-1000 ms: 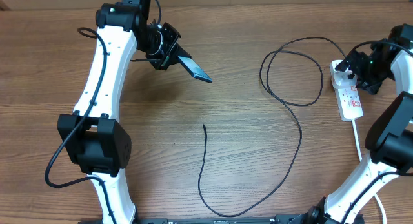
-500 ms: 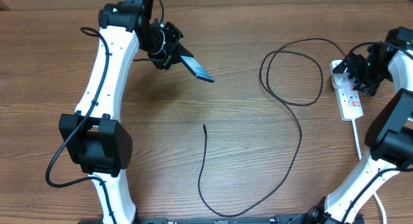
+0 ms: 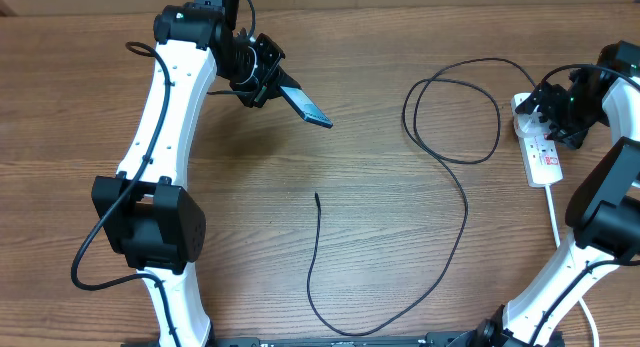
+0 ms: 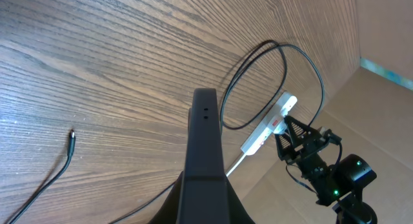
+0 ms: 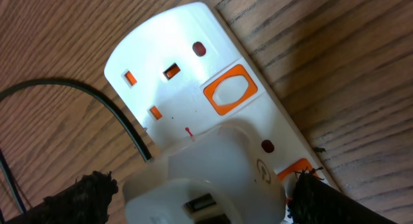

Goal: Plug charger to phone and switch on socket
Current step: 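Press down the socket switch beside the charger with the right gripper, then hold the right gripper pressed on the socket switch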

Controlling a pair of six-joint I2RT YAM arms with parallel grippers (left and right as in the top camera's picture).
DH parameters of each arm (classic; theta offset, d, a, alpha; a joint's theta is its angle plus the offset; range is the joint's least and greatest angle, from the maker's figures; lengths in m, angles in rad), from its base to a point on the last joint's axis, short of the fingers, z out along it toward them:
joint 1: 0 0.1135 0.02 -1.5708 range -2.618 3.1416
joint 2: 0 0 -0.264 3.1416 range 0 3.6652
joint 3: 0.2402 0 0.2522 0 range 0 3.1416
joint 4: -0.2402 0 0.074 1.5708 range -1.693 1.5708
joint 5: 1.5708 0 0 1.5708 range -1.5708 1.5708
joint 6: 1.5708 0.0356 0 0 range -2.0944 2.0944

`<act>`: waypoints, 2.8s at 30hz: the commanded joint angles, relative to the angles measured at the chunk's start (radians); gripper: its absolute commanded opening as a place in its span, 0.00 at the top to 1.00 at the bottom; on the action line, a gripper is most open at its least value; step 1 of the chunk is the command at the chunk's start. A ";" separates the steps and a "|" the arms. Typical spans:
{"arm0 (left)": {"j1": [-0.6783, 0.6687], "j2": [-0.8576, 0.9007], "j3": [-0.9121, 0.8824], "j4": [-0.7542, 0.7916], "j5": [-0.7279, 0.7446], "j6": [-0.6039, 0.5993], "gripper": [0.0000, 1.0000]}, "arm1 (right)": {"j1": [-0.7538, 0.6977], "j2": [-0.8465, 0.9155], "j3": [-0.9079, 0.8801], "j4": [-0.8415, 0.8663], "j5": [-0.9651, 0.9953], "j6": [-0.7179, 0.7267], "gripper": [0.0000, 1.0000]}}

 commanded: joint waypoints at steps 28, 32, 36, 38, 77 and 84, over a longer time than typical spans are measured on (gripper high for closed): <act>-0.007 -0.018 0.014 0.001 0.016 -0.011 0.96 | 0.019 0.029 0.010 -0.019 -0.033 -0.041 0.10; -0.007 -0.018 0.015 0.001 0.015 -0.011 0.96 | 0.018 0.029 0.010 -0.002 0.033 -0.022 0.11; -0.007 -0.018 0.014 0.001 0.015 -0.011 0.96 | 0.018 0.029 0.010 0.022 0.029 -0.023 0.10; -0.007 -0.018 0.015 0.001 0.015 -0.011 0.96 | 0.021 0.029 0.010 0.023 0.011 -0.023 0.11; -0.008 -0.018 0.015 -0.006 0.016 -0.010 0.96 | 0.038 0.029 0.010 -0.061 -0.108 -0.047 0.11; -0.007 -0.018 0.014 -0.007 0.016 -0.010 0.96 | 0.035 0.027 0.018 -0.089 -0.089 -0.019 0.20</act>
